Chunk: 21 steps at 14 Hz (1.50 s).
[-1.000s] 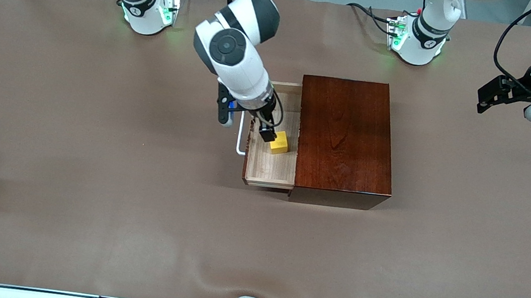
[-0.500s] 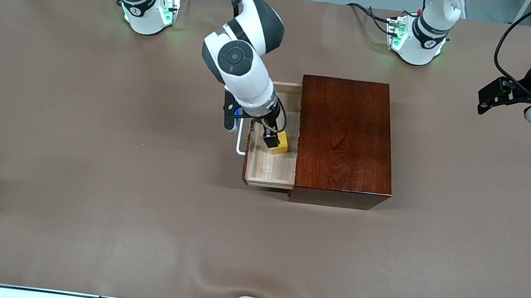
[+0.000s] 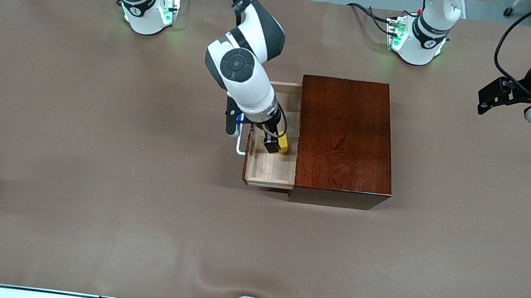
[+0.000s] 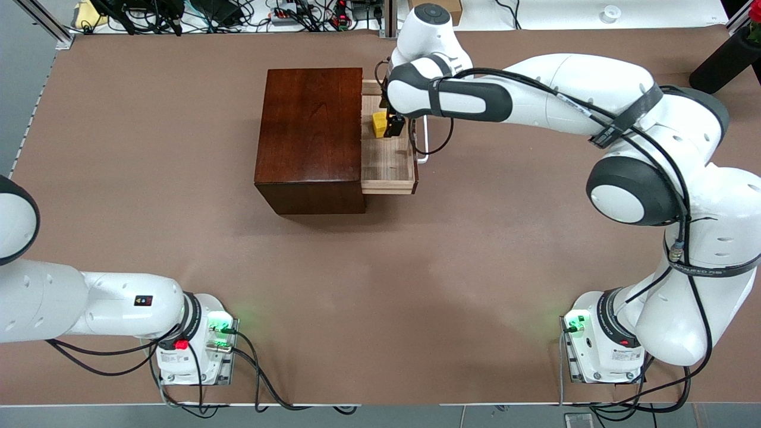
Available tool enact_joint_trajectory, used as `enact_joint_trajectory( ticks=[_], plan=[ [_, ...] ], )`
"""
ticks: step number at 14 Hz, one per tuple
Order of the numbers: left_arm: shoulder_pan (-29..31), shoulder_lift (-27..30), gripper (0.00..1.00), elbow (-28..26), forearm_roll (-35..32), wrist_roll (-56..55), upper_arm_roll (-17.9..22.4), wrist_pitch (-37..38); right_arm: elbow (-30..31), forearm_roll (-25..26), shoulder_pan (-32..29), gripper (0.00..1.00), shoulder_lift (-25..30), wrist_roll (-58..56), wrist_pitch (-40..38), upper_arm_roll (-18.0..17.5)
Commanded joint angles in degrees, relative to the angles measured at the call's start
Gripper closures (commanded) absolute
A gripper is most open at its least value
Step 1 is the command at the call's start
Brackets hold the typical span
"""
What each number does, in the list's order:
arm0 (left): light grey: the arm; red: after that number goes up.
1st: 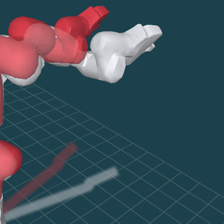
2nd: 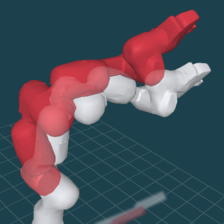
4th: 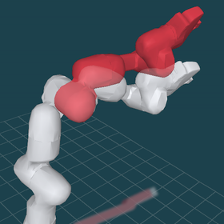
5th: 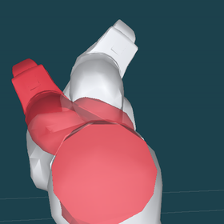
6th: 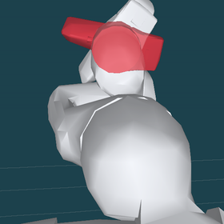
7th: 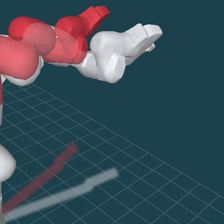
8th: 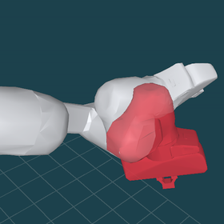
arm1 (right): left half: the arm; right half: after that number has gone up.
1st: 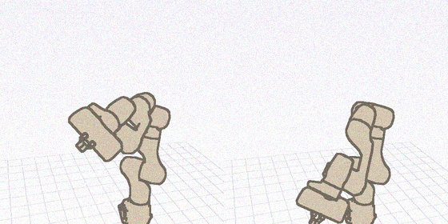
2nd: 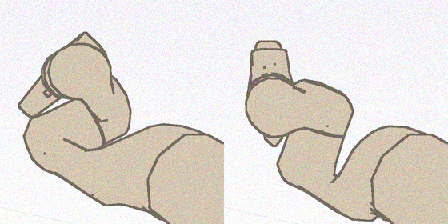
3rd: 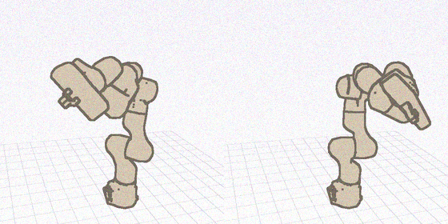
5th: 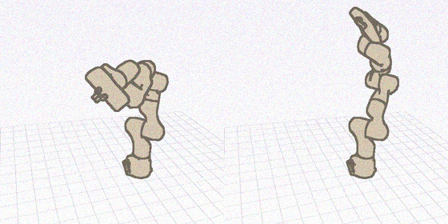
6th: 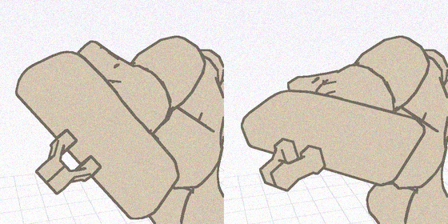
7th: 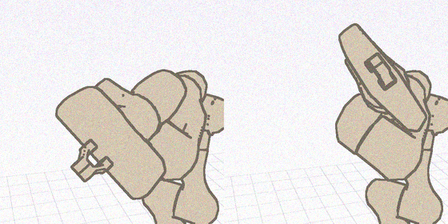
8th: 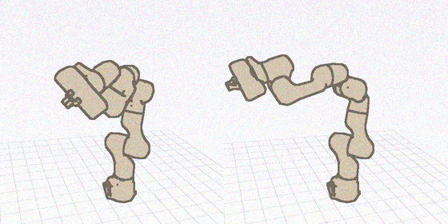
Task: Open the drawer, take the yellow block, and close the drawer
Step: 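Close the right gripper on the yellow cube and lift it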
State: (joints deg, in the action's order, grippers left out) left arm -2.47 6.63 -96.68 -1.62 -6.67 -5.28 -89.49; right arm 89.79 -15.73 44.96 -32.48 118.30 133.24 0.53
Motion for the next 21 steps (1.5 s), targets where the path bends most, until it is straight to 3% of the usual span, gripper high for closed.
enact_joint_trajectory(
  ticks=[1, 4, 5, 7, 12, 16, 19, 21],
  plan=[
    [0.7, 0.1, 0.0, 0.1, 0.7, 1.0, -0.3, -0.4, -0.8, 0.4, 1.0, 0.0, -1.2, 1.6, 1.5, 0.9],
    [0.7, 0.1, 0.0, 0.1, 0.7, 1.0, -0.3, -0.6, -0.6, 0.7, 1.2, 0.01, -1.2, 1.6, 1.3, 0.9],
    [0.7, 0.1, 0.0, 0.1, 0.7, 1.0, -0.3, -0.6, -0.7, 0.9, 1.4, 0.43, -1.2, 1.5, 1.5, 0.9],
    [0.7, 0.1, 0.0, 0.1, 0.7, 1.0, -0.3, -0.6, -0.8, 2.4, 1.8, 1.0, -1.2, 1.6, 1.5, 0.9],
    [0.8, 0.1, 0.0, 0.1, 0.7, 1.0, -0.3, -0.6, -1.1, 2.0, 0.9, 1.0, -0.1, 1.5, -0.1, 0.9],
    [0.8, 0.0, 0.0, 0.1, 0.7, 1.0, -0.3, -0.6, -8.6, 1.3, -2.8, 1.0, 1.0, 0.7, -18.9, 0.6],
    [0.8, -0.3, 0.0, 0.1, 0.7, 1.0, -0.3, -0.7, -12.8, -7.3, -6.6, 1.0, 1.0, -1.4, -26.7, 0.5],
    [0.7, -0.3, 0.0, 0.1, 0.7, 0.9, -0.3, -0.7, -13.9, -8.6, -7.9, 1.0, 1.1, -2.7, -30.9, 0.5]
  ],
)
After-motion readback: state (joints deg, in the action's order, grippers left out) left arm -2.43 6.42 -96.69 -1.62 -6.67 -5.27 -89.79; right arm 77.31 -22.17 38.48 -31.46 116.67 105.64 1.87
